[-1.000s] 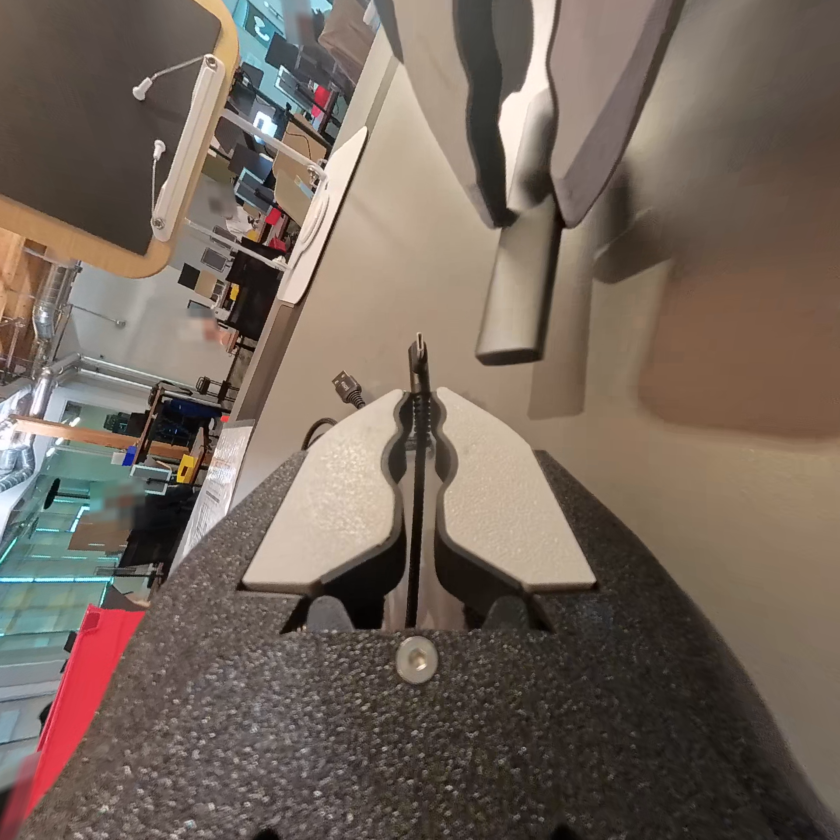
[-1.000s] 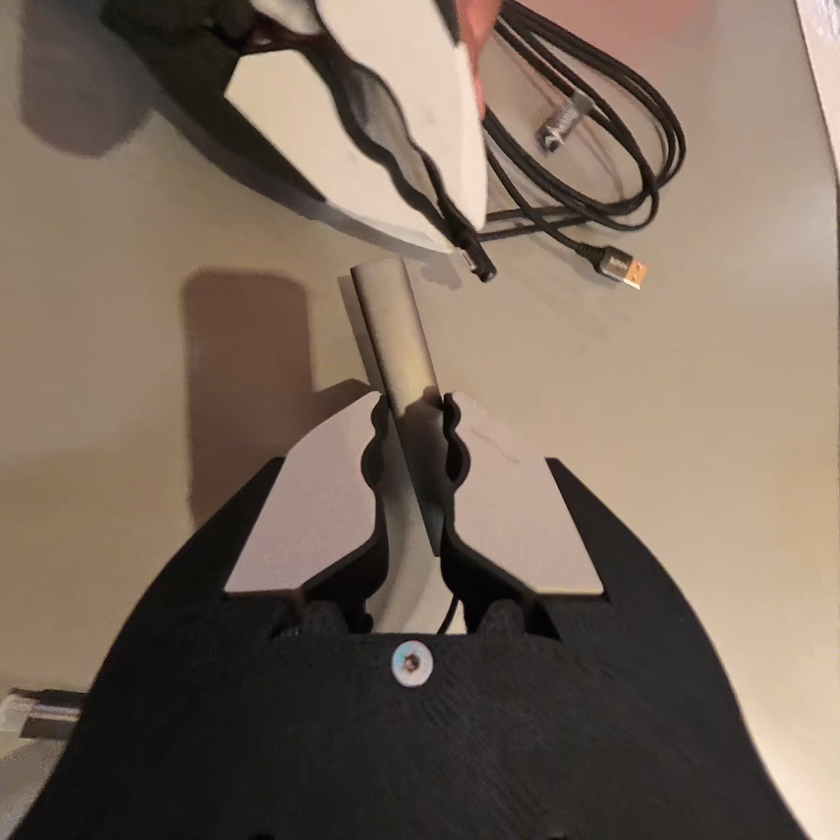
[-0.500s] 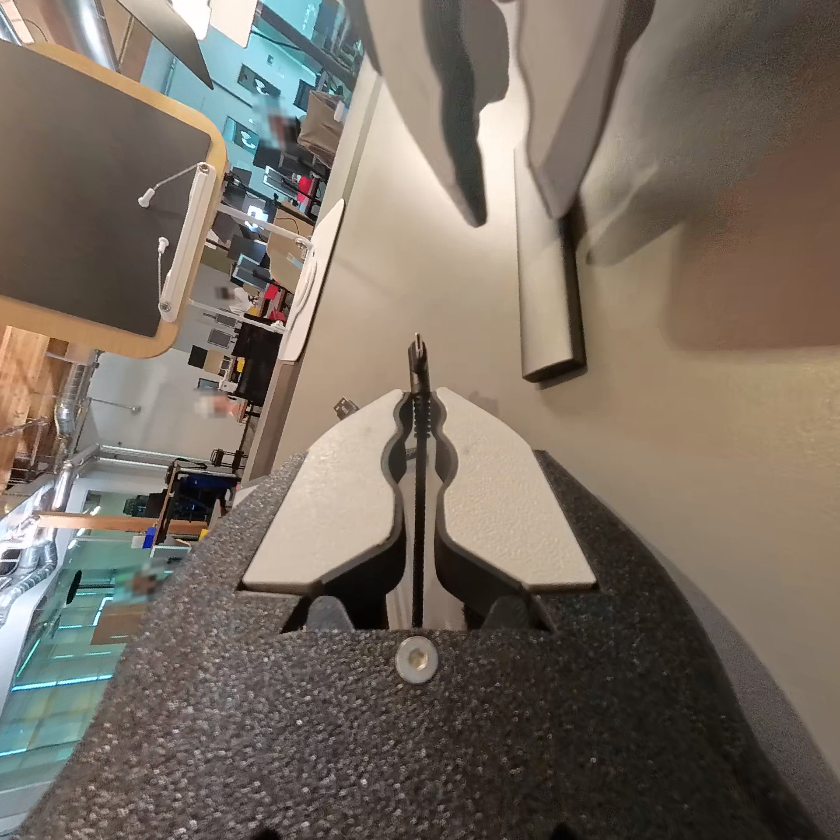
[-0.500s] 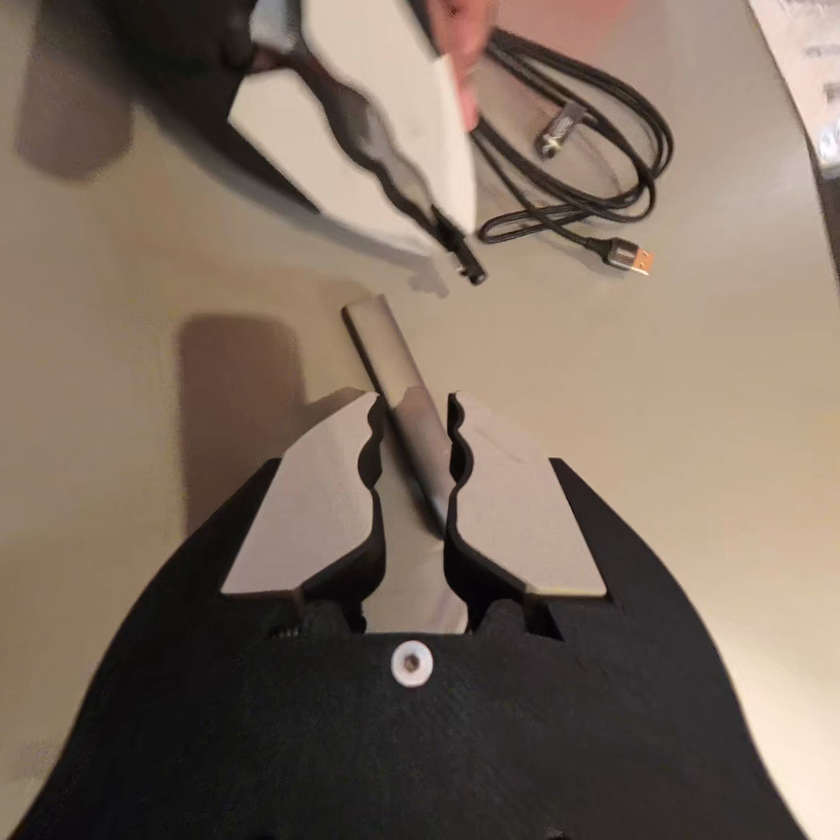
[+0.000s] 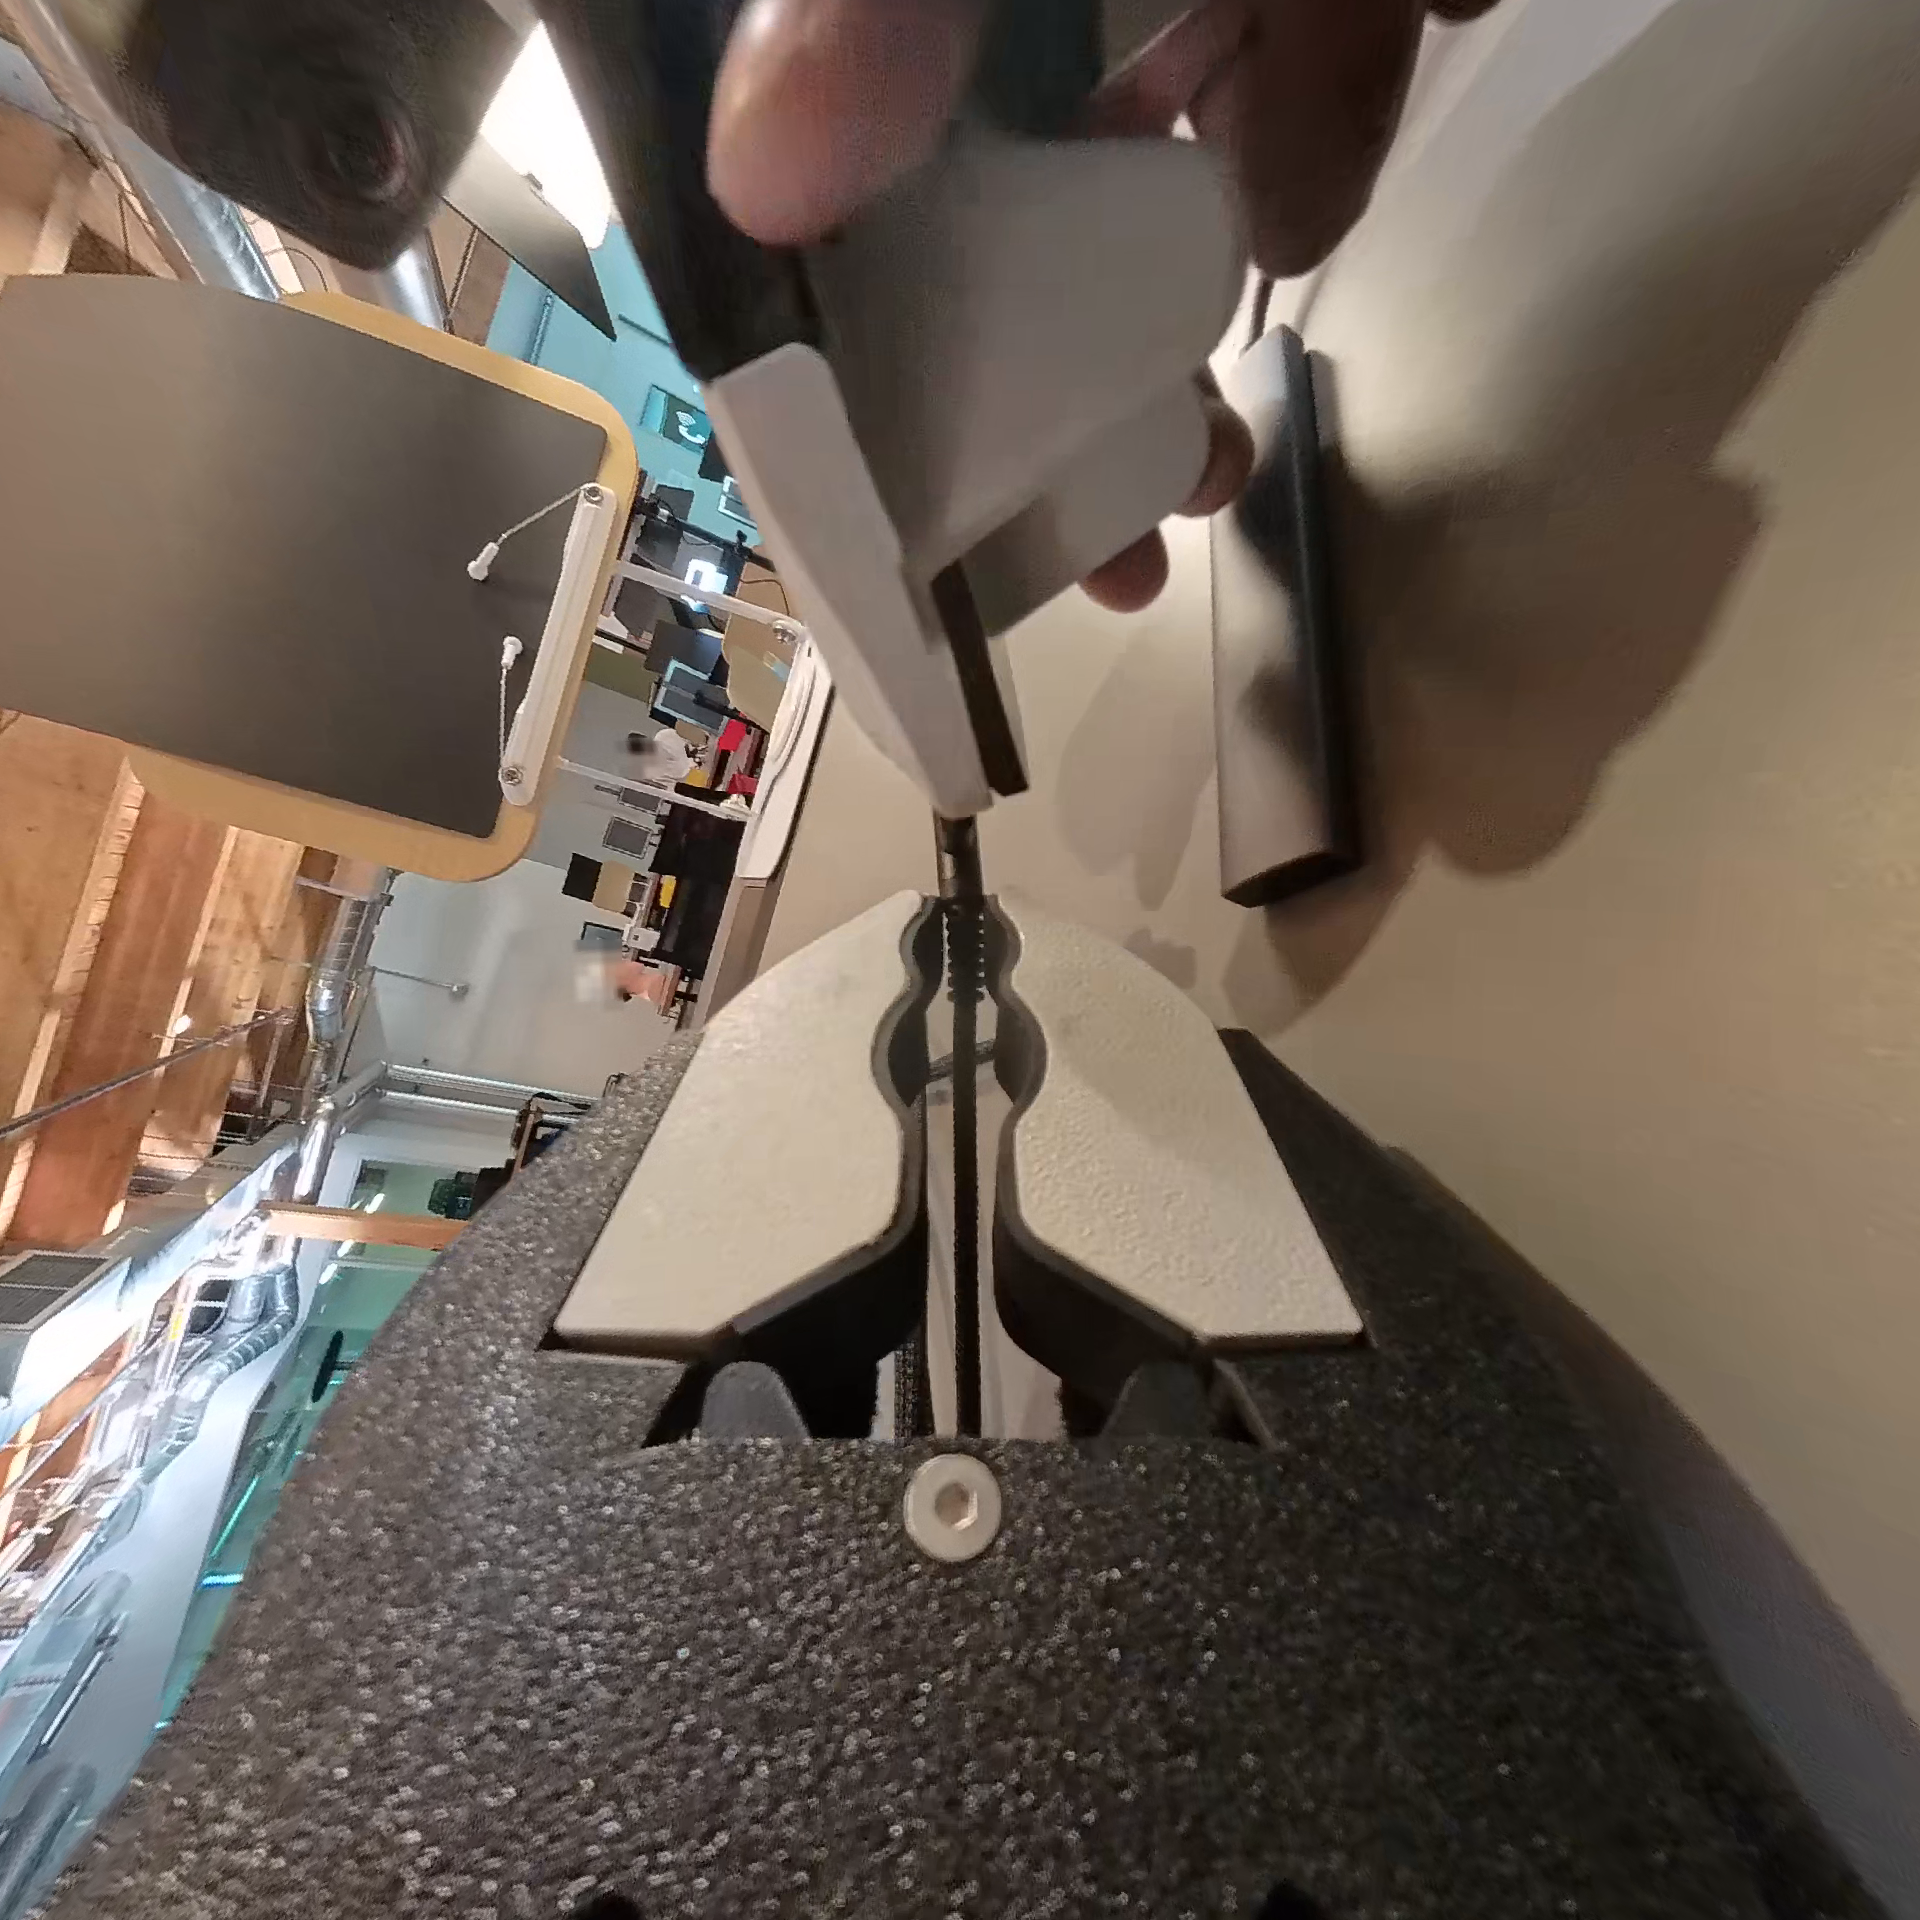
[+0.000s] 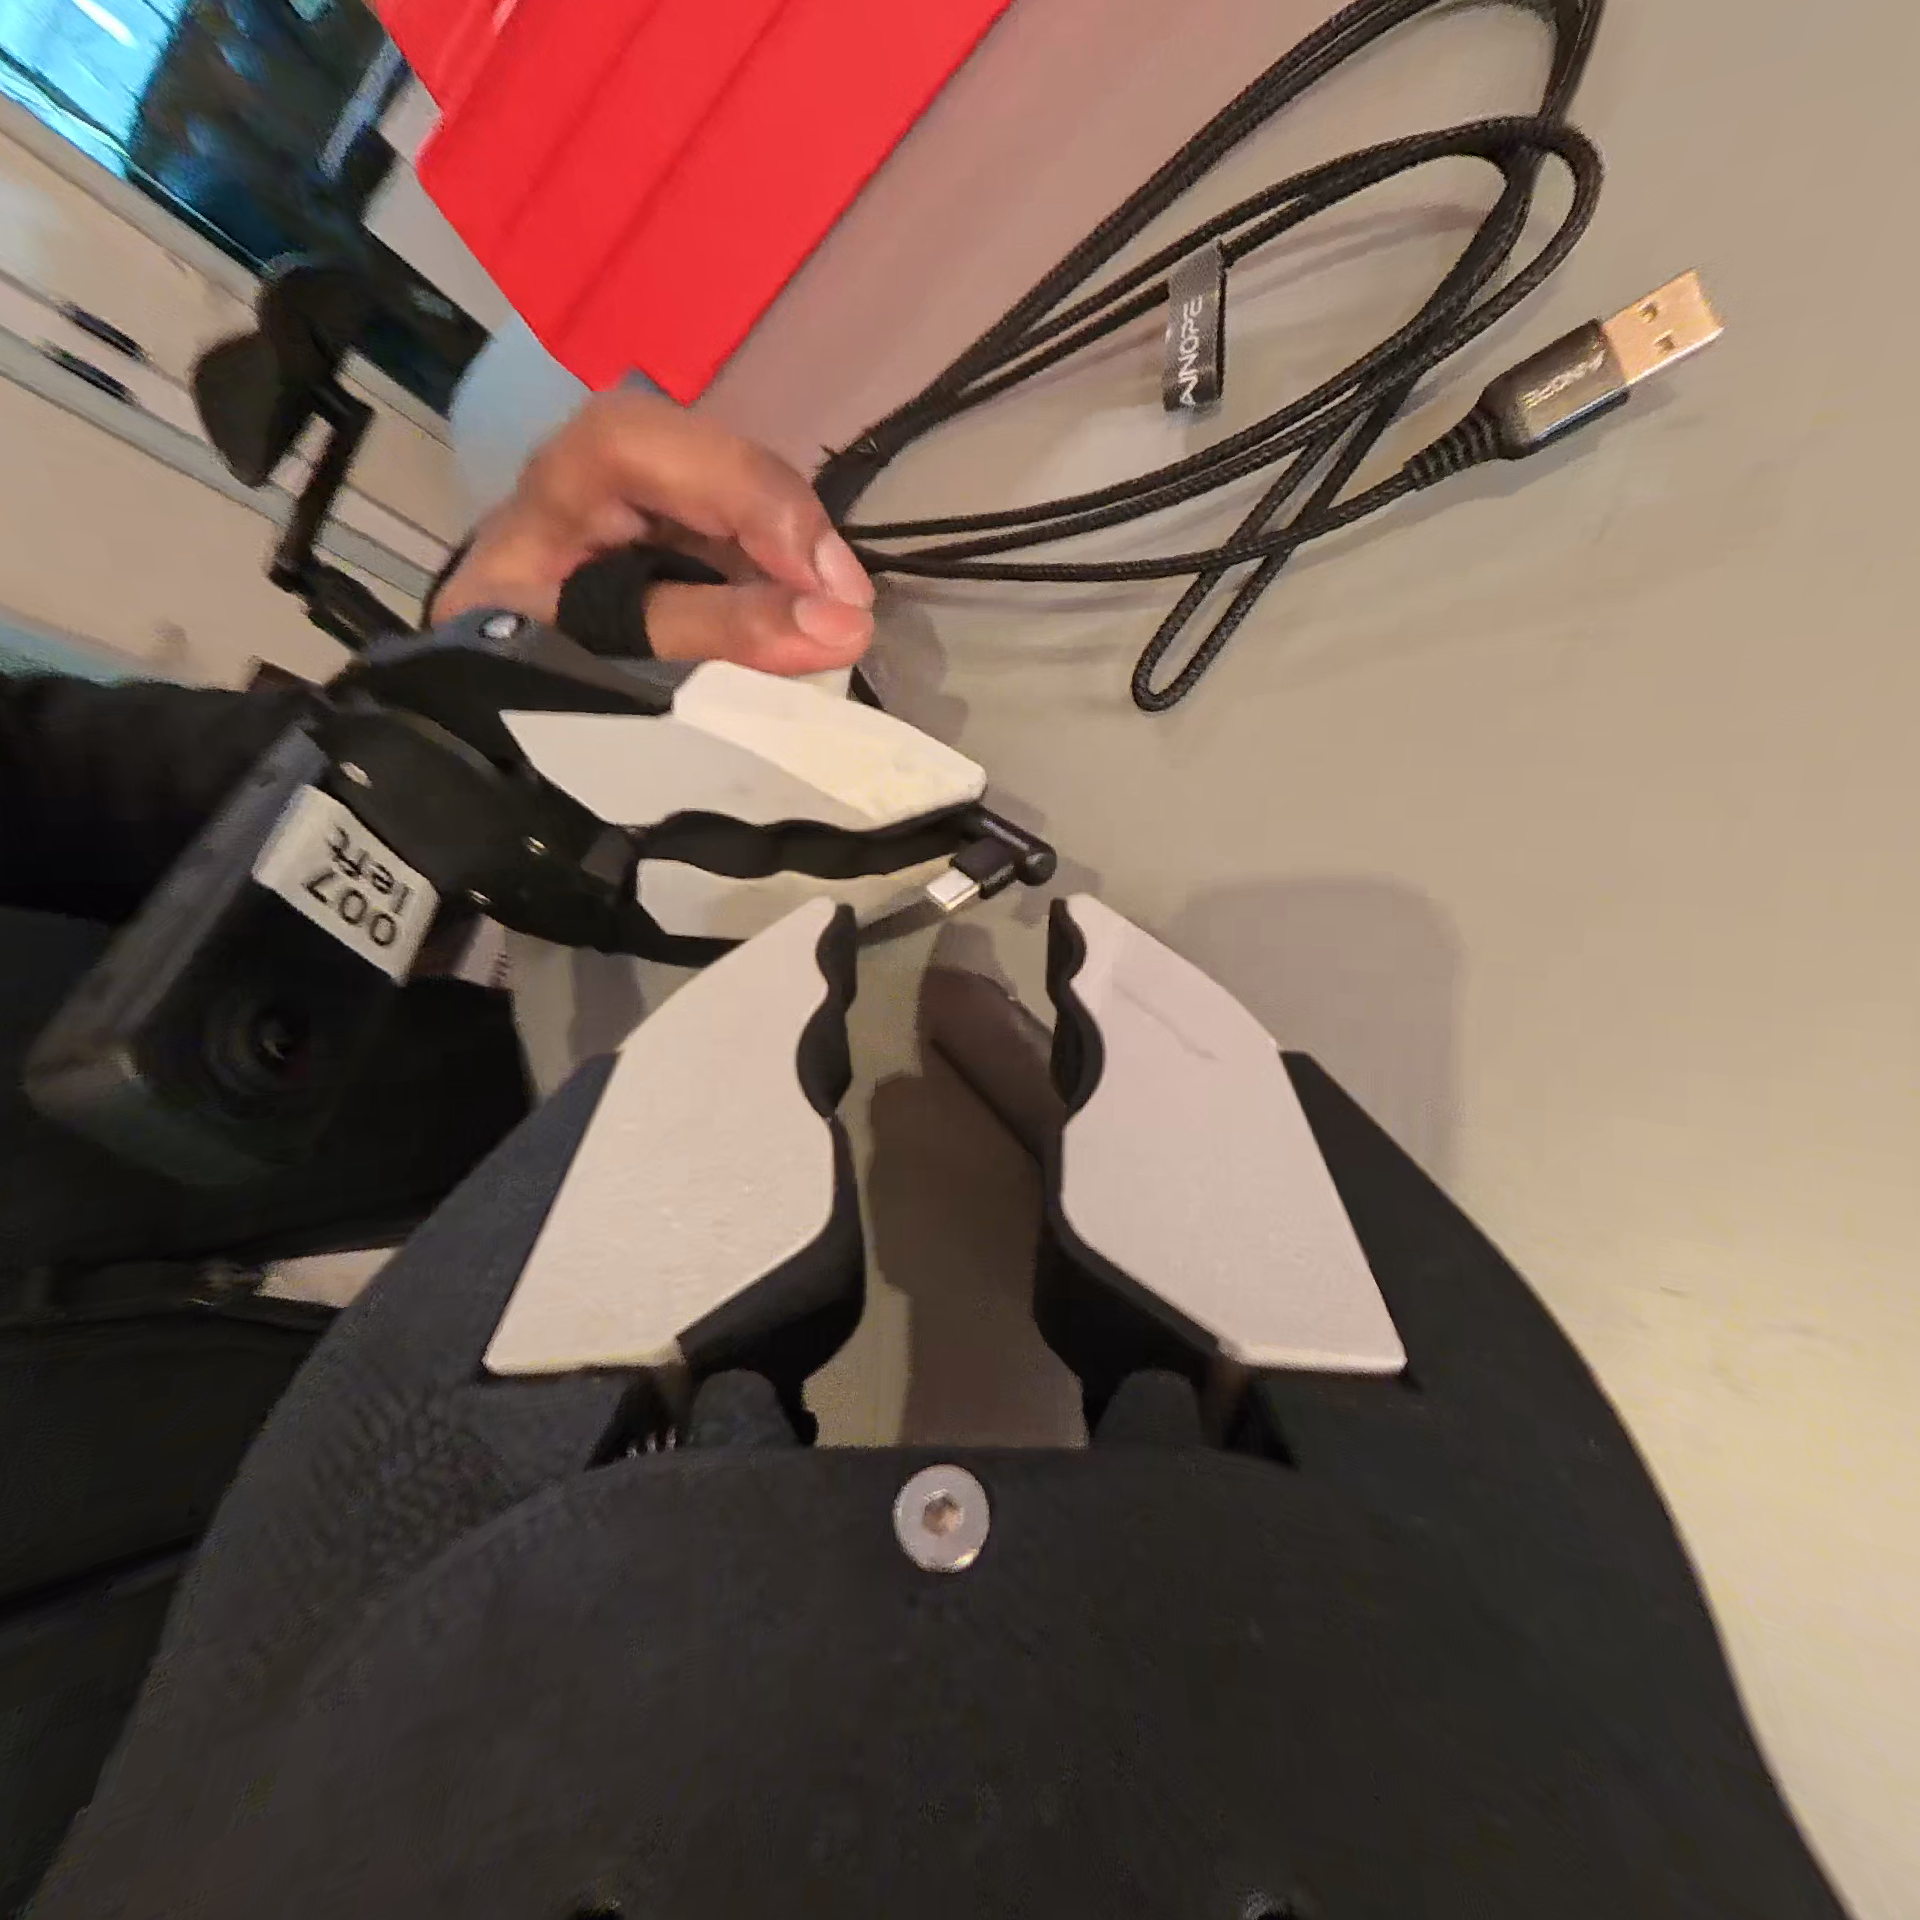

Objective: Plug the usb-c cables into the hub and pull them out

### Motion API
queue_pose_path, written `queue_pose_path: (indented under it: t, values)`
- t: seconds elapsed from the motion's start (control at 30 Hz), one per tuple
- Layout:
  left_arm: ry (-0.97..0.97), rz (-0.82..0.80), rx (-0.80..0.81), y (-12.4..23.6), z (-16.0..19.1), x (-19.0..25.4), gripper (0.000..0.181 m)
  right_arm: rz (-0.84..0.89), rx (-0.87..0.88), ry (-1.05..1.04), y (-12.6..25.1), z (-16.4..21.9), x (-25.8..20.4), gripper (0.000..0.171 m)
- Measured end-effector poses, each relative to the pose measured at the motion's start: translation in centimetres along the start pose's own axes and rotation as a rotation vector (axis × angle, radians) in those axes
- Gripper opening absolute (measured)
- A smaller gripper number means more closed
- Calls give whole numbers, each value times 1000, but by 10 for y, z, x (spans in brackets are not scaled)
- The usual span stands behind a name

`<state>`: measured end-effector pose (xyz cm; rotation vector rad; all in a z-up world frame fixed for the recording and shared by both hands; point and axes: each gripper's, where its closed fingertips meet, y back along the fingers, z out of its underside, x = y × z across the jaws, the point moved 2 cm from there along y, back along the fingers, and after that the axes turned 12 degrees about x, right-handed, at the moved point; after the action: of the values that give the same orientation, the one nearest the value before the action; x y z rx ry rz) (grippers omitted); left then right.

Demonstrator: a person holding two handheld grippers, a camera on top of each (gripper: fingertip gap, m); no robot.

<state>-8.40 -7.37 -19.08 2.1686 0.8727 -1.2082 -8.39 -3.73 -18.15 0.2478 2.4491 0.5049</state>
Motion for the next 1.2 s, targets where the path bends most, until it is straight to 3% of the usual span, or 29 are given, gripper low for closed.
queue_pose_path:
  t: [0.17,0.27,0.43,0.57,0.7,0.83,0.97,1.2]
  values:
    - [-33,-5,12,1,-3,1,8,7,25,-97,-3,-2,3,38]
    - [-57,-8,15,1,-4,2,8,24,35,-131,-4,-2,5,23]
    - [6,30,32,2,-4,6,11,25,66,-125,-4,-1,7,21]
    - [228,136,80,8,-8,8,24,53,87,-34,0,-1,9,19]
    - [582,288,138,17,-17,-3,30,32,117,84,4,-4,4,17]
    - [947,405,68,16,-12,-28,34,33,130,290,4,-4,-3,17]
    - [1284,652,33,17,-15,-36,35,-34,195,466,4,-10,-22,16]
    - [1413,1010,71,20,-22,-22,31,-45,287,690,10,-16,-38,16]
